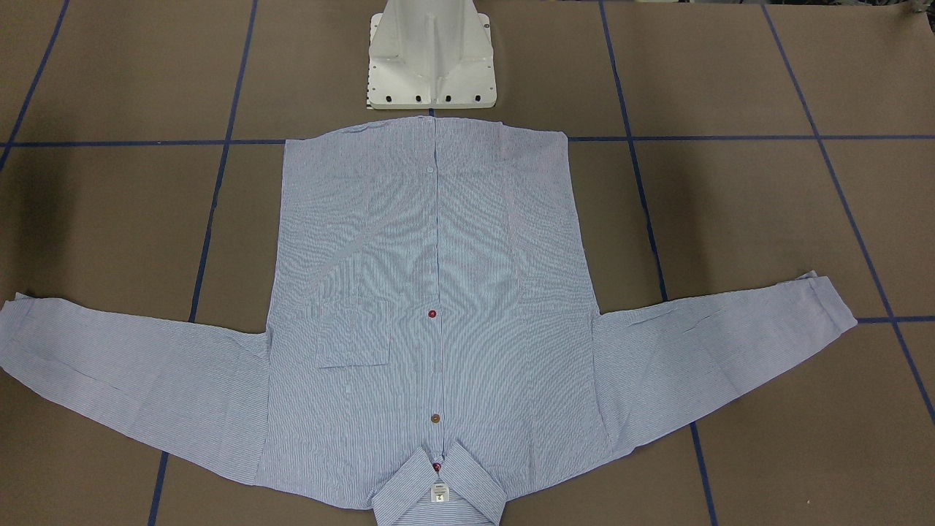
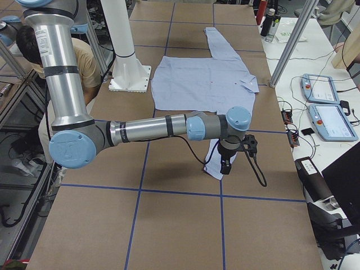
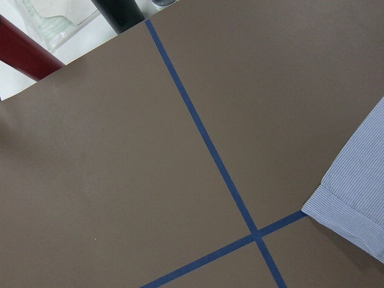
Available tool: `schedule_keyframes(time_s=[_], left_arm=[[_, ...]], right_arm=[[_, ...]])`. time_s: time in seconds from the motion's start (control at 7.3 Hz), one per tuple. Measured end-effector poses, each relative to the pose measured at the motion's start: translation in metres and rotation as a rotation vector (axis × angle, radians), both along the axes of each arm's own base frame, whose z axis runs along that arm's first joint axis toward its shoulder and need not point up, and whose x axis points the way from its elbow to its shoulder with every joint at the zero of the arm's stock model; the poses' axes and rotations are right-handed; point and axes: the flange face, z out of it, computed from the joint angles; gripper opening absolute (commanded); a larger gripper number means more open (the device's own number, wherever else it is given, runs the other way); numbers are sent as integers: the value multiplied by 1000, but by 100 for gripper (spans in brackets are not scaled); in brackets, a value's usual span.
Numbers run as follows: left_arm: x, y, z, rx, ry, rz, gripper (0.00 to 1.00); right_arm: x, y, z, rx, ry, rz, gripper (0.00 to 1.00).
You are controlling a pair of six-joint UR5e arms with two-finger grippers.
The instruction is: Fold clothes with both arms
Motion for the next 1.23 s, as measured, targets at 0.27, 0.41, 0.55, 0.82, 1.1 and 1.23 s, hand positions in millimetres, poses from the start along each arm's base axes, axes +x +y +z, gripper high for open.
schedule_keyframes(time_s=[0.27,0.41,0.55,0.82,1.1,1.23], left_arm=[[2,5,4,-10,14,6,100],[2,8,8,-16,17,8,100],[3,11,12,-23,21,11,100],[4,14,19,-37,35,18,100],[4,16,35,-65,40,20,100],[4,17,41,-73,40,20,100]], right_arm=[[-1,5,0,-4,-13,0,100],[-1,10,5,-11,-15,2,100],[0,17,12,-5,-17,2,100],[-5,29,23,69,-28,-6,100],[-17,37,25,114,-45,-7,100],[-25,41,27,112,-52,-7,100]])
